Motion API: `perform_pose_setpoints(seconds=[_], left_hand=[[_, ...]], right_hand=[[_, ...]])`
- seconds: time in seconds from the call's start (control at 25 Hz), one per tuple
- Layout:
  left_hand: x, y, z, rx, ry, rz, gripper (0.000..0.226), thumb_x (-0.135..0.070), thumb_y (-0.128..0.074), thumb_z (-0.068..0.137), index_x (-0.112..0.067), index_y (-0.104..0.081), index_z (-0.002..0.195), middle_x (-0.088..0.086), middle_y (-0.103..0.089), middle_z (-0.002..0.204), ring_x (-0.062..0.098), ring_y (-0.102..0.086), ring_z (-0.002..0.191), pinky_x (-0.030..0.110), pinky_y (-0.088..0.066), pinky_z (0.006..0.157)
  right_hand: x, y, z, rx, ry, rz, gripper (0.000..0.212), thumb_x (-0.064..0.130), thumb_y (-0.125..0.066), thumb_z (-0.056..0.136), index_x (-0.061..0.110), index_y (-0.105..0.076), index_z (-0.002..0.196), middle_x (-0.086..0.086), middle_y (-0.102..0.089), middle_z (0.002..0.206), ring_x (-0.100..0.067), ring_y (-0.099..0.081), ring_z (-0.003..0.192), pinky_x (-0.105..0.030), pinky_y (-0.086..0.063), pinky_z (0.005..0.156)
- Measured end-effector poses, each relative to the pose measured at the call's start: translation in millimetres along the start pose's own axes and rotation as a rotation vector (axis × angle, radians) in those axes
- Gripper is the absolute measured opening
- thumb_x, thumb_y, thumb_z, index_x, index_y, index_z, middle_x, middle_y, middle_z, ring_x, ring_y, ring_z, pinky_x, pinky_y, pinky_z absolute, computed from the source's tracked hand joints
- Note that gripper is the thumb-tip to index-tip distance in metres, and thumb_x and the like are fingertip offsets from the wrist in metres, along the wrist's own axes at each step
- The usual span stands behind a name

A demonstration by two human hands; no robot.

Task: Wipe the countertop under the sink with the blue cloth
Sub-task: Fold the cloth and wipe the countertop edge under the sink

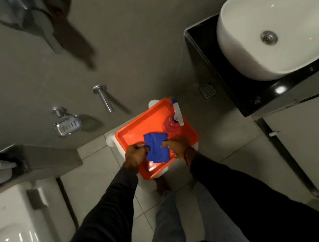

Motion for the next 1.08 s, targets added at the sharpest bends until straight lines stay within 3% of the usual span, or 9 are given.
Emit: perform_pose_setpoints(seconds=[0.12, 0.2, 0.28, 0.44, 0.64, 0.76, 0.84, 0.96, 1.08], left_hand=[[-16.4, -21.3, -48.4, 0.082, -0.005, -0.111, 0.021, -0.002, -0.067, 0.090, -0.014, -0.066, 0.072, -0.007, -0.068, 0.055, 0.010, -0.061, 0.056, 0.007, -0.043, 0.043], [-25.5, -45.6, -74.2, 0.138, 0.007, -0.146, 0.022, -0.003, -0.067, 0.091, -0.013, -0.065, 0.072, -0.009, -0.063, 0.045, -0.001, -0.054, 0.034, 0.008, -0.038, 0.033], [-36.5, -85.7, -99.2, 0.209, -0.006, -0.156, 0.022, -0.003, -0.067, 0.092, -0.013, -0.064, 0.072, -0.003, -0.057, 0.045, 0.002, -0.044, 0.027, 0.015, -0.032, 0.031], [-61.4, -171.0, -130.7, 0.272, -0.069, -0.073, 0.027, -0.008, -0.069, 0.092, -0.017, -0.060, 0.068, -0.005, -0.044, 0.042, 0.003, -0.034, 0.030, 0.015, -0.024, 0.033], [-115.2, -272.6, -159.0, 0.271, -0.198, 0.008, 0.022, -0.007, -0.072, 0.090, -0.014, -0.063, 0.071, 0.003, -0.056, 0.063, 0.013, -0.046, 0.055, 0.017, -0.038, 0.044], [-146.5, -302.2, -160.2, 0.199, -0.265, -0.022, 0.006, -0.005, -0.076, 0.086, -0.003, -0.070, 0.086, 0.012, -0.066, 0.083, 0.021, -0.060, 0.075, 0.034, -0.056, 0.077], [-166.4, -314.0, -154.2, 0.151, -0.274, -0.003, 0.017, -0.008, -0.077, 0.086, 0.003, -0.073, 0.098, 0.013, -0.071, 0.093, 0.022, -0.064, 0.088, 0.041, -0.057, 0.095], [-187.2, -320.8, -130.6, 0.079, -0.276, 0.026, 0.020, -0.012, -0.076, 0.087, 0.001, -0.074, 0.103, 0.017, -0.076, 0.101, 0.025, -0.068, 0.091, 0.045, -0.059, 0.097], [-190.2, -329.1, -101.6, 0.064, -0.280, 0.111, 0.017, -0.014, -0.073, 0.089, -0.002, -0.074, 0.100, 0.017, -0.077, 0.101, 0.033, -0.073, 0.099, 0.046, -0.060, 0.096]], right_hand=[[10.5, 45.6, -39.3, -0.048, 0.080, -0.007, 0.020, 0.011, -0.077, 0.078, 0.020, -0.066, 0.063, 0.010, -0.060, 0.062, -0.008, -0.051, 0.054, -0.011, -0.036, 0.032], [11.6, 77.2, -56.4, -0.076, 0.106, -0.047, 0.016, 0.013, -0.079, 0.076, 0.018, -0.069, 0.064, 0.008, -0.059, 0.054, -0.011, -0.049, 0.049, -0.012, -0.031, 0.031], [8.1, 127.5, -77.6, -0.115, 0.115, -0.064, 0.008, 0.015, -0.078, 0.079, 0.013, -0.073, 0.073, 0.005, -0.061, 0.055, -0.014, -0.049, 0.051, -0.014, -0.033, 0.033], [-1.9, 232.7, -103.7, -0.187, 0.155, -0.151, 0.026, 0.022, -0.075, 0.084, 0.001, -0.075, 0.099, -0.005, -0.067, 0.081, -0.016, -0.055, 0.065, -0.020, -0.039, 0.050], [-8.5, 349.5, -116.2, -0.317, 0.146, -0.013, 0.014, 0.024, -0.080, 0.080, 0.012, -0.073, 0.083, 0.005, -0.064, 0.065, -0.007, -0.054, 0.055, -0.016, -0.039, 0.043], [-4.7, 384.7, -106.1, -0.368, 0.151, 0.030, 0.017, 0.026, -0.082, 0.079, 0.012, -0.073, 0.084, 0.002, -0.064, 0.067, -0.011, -0.051, 0.056, -0.021, -0.038, 0.048], [3.4, 398.7, -92.3, -0.365, 0.161, 0.059, 0.019, 0.027, -0.083, 0.077, 0.011, -0.074, 0.083, -0.001, -0.063, 0.066, -0.012, -0.049, 0.054, -0.022, -0.037, 0.046], [20.5, 403.7, -66.8, -0.351, 0.190, 0.037, 0.020, 0.026, -0.084, 0.077, 0.014, -0.070, 0.069, 0.000, -0.064, 0.063, -0.015, -0.055, 0.058, -0.025, -0.045, 0.057], [28.0, 400.8, -45.0, -0.389, 0.184, 0.057, 0.019, 0.024, -0.084, 0.077, 0.008, -0.076, 0.085, -0.006, -0.075, 0.086, -0.025, -0.070, 0.083, -0.034, -0.056, 0.076]])
Point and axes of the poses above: each hand's wrist, its own z-axis towards the middle knuckle, its own y-axis out of the back of the hand, x = y × z, the point moved 5 cm from there along z, towards the middle knuckle
